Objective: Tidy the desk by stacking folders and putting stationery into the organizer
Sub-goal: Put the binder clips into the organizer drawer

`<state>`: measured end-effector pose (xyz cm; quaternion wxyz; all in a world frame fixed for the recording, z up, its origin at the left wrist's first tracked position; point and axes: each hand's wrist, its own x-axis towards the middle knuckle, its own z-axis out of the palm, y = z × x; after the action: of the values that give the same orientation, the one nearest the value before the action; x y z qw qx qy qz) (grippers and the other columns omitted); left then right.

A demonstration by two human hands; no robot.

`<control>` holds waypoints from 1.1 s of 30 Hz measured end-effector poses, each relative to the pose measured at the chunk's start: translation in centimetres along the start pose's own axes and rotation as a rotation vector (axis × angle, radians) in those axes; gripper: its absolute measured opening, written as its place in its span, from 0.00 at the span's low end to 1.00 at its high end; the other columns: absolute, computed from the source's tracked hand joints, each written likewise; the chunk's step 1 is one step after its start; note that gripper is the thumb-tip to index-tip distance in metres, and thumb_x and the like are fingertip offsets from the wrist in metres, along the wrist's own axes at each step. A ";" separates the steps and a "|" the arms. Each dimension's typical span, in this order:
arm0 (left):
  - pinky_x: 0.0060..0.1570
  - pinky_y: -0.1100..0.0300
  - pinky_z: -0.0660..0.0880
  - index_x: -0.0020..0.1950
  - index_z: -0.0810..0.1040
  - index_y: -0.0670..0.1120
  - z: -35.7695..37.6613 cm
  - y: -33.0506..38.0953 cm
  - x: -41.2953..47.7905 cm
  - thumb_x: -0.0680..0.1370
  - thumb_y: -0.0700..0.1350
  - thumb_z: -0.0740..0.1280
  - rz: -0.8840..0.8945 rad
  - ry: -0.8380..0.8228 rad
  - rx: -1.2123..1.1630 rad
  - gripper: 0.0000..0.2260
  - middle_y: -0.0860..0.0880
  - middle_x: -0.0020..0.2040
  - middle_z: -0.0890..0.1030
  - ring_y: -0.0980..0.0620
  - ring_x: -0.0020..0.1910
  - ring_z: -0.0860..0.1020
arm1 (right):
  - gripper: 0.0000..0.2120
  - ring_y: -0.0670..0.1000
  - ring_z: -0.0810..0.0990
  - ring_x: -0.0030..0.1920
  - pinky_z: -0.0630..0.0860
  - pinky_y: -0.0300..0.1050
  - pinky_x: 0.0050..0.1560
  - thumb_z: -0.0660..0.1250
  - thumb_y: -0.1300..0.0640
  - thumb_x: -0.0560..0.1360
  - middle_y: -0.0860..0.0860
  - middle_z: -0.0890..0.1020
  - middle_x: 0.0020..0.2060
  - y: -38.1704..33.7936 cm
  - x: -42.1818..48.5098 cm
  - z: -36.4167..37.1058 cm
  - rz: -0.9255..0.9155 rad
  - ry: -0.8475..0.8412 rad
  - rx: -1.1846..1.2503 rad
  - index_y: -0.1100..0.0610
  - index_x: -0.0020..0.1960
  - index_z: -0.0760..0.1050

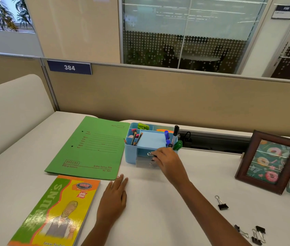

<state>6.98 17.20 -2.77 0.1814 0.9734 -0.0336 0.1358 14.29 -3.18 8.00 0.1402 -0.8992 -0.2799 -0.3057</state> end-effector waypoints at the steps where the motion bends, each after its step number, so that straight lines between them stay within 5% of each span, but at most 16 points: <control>1: 0.65 0.67 0.52 0.59 0.79 0.44 0.0 0.0 0.0 0.72 0.44 0.53 0.000 0.003 0.000 0.22 0.46 0.60 0.79 0.50 0.60 0.74 | 0.12 0.53 0.82 0.39 0.79 0.43 0.36 0.77 0.60 0.62 0.54 0.84 0.39 0.4 0.0 0.3 0.010 0.002 -0.012 0.59 0.45 0.81; 5: 0.60 0.62 0.60 0.59 0.79 0.43 0.0 0.0 0.1 0.72 0.44 0.52 0.011 -0.014 0.005 0.22 0.45 0.60 0.79 0.47 0.57 0.79 | 0.13 0.55 0.82 0.40 0.79 0.43 0.36 0.77 0.62 0.63 0.56 0.83 0.41 0.9 -1.3 0.4 0.053 0.058 0.002 0.59 0.46 0.81; 7: 0.60 0.61 0.60 0.59 0.78 0.43 0.2 -0.1 0.1 0.72 0.44 0.52 0.012 -0.010 0.012 0.22 0.44 0.60 0.79 0.46 0.57 0.79 | 0.06 0.51 0.79 0.43 0.78 0.40 0.36 0.67 0.58 0.73 0.56 0.83 0.40 1.1 -2.9 0.2 0.046 0.102 -0.013 0.59 0.46 0.81; 9: 0.60 0.60 0.60 0.59 0.78 0.42 0.1 -0.1 0.1 0.72 0.45 0.52 0.018 -0.013 0.012 0.22 0.43 0.60 0.78 0.45 0.57 0.79 | 0.23 0.48 0.72 0.44 0.76 0.38 0.37 0.50 0.50 0.80 0.54 0.82 0.40 1.4 -4.9 0.0 0.115 0.120 -0.025 0.57 0.46 0.81; 11: 0.60 0.60 0.60 0.59 0.78 0.41 0.0 0.1 0.0 0.72 0.46 0.53 0.028 -0.023 0.027 0.22 0.43 0.60 0.79 0.45 0.56 0.79 | 0.28 0.47 0.72 0.43 0.76 0.39 0.37 0.44 0.47 0.80 0.53 0.81 0.40 2.1 -7.1 -0.4 0.220 0.108 -0.047 0.56 0.46 0.81; 18: 0.68 0.67 0.42 0.62 0.73 0.41 -0.3 0.1 -0.2 0.72 0.48 0.55 0.068 -0.037 0.028 0.22 0.41 0.61 0.77 0.50 0.62 0.66 | 0.04 0.56 0.80 0.34 0.76 0.47 0.28 0.69 0.60 0.67 0.55 0.81 0.38 4.6 -14.5 -3.6 0.503 0.010 -0.272 0.58 0.42 0.81; 21: 0.68 0.65 0.43 0.63 0.72 0.42 -0.1 0.2 -0.2 0.72 0.49 0.55 0.071 -0.028 0.067 0.22 0.41 0.61 0.77 0.49 0.61 0.67 | 0.15 0.60 0.81 0.34 0.77 0.50 0.27 0.80 0.66 0.56 0.59 0.81 0.38 5.4 -16.3 -4.3 0.614 -0.061 -0.317 0.62 0.40 0.81; 25: 0.61 0.54 0.58 0.61 0.75 0.40 0.4 1.0 -0.8 0.77 0.51 0.50 0.024 0.010 0.122 0.23 0.40 0.59 0.78 0.41 0.58 0.76 | 0.16 0.60 0.79 0.30 0.75 0.48 0.23 0.80 0.67 0.53 0.60 0.80 0.34 5.6 -17.7 -4.6 0.712 -0.122 -0.314 0.63 0.39 0.80; 27: 0.59 0.53 0.59 0.61 0.75 0.40 0.6 1.6 -1.2 0.80 0.54 0.41 0.006 0.019 0.124 0.28 0.40 0.59 0.78 0.42 0.60 0.73 | 0.16 0.58 0.77 0.26 0.72 0.45 0.19 0.79 0.70 0.52 0.59 0.79 0.31 5.4 -17.9 -4.6 0.709 -0.130 -0.302 0.63 0.38 0.80; 30: 0.66 0.56 0.50 0.62 0.74 0.40 0.4 2.4 -1.8 0.80 0.56 0.39 0.001 -0.001 0.114 0.31 0.40 0.60 0.78 0.42 0.59 0.75 | 0.19 0.54 0.73 0.24 0.70 0.40 0.19 0.77 0.75 0.50 0.56 0.76 0.28 4.6 -17.4 -4.4 0.644 -0.159 -0.307 0.63 0.38 0.80; 33: 0.70 0.61 0.41 0.63 0.73 0.41 0.2 2.9 -2.1 0.80 0.56 0.38 0.017 -0.063 0.100 0.30 0.41 0.61 0.77 0.43 0.61 0.74 | 0.11 0.56 0.77 0.32 0.73 0.40 0.31 0.68 0.73 0.64 0.56 0.78 0.34 3.4 -15.9 -3.8 0.664 -0.129 -0.174 0.62 0.43 0.79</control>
<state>4.67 14.46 -2.54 0.1303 0.9847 -0.0405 0.1084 4.07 -14.12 0.70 0.1369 -0.9673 0.0467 -0.2085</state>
